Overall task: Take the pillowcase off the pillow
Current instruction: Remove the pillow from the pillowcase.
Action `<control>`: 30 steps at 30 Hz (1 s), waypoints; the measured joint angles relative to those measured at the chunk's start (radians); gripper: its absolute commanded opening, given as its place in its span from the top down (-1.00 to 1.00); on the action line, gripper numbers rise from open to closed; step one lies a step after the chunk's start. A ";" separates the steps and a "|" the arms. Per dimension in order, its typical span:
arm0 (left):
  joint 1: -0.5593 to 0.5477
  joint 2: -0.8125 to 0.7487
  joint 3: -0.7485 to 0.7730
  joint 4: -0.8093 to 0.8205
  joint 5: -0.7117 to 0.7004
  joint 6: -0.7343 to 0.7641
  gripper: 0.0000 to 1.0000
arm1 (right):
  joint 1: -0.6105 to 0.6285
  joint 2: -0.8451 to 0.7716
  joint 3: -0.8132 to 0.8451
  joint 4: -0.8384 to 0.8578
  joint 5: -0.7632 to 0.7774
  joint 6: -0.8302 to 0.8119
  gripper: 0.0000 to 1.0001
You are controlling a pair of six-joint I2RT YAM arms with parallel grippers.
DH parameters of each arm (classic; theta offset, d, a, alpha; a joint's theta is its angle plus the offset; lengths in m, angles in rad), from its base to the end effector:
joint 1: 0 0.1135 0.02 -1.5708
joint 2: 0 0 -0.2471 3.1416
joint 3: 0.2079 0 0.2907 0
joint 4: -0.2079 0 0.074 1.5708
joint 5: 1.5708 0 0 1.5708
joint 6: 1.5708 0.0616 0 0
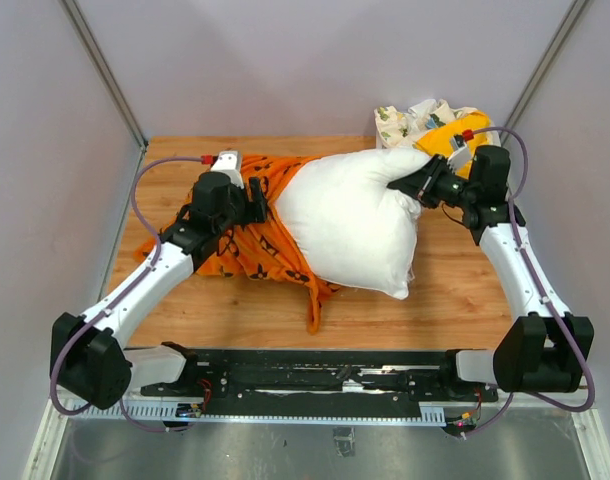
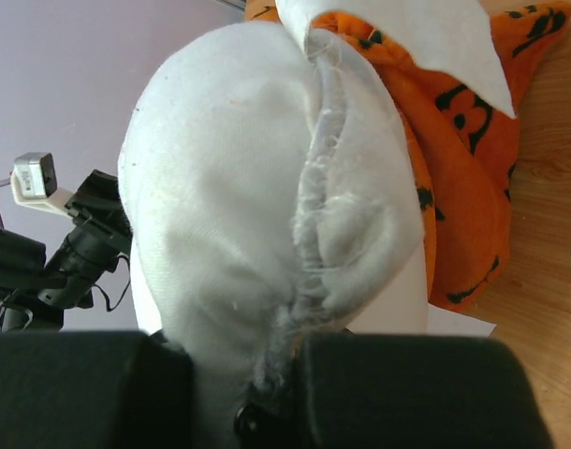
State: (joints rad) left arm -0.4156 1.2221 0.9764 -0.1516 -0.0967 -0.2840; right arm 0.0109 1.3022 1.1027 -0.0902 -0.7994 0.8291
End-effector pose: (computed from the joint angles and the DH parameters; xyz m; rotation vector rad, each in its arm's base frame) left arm 0.3234 -0.1362 0.2824 0.0667 1.9827 -0.3617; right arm 0.3567 0.0481 0.3208 0.2058 1.9708 1.3035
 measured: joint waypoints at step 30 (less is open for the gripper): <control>0.525 -0.264 -0.105 -0.029 0.209 -0.187 -0.99 | -0.282 -0.247 -0.126 -0.014 0.016 0.087 0.99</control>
State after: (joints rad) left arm 0.1093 0.9585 0.8711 -0.1810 0.1120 -0.4713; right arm -0.2710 1.0550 0.9768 -0.1040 -0.7837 0.9157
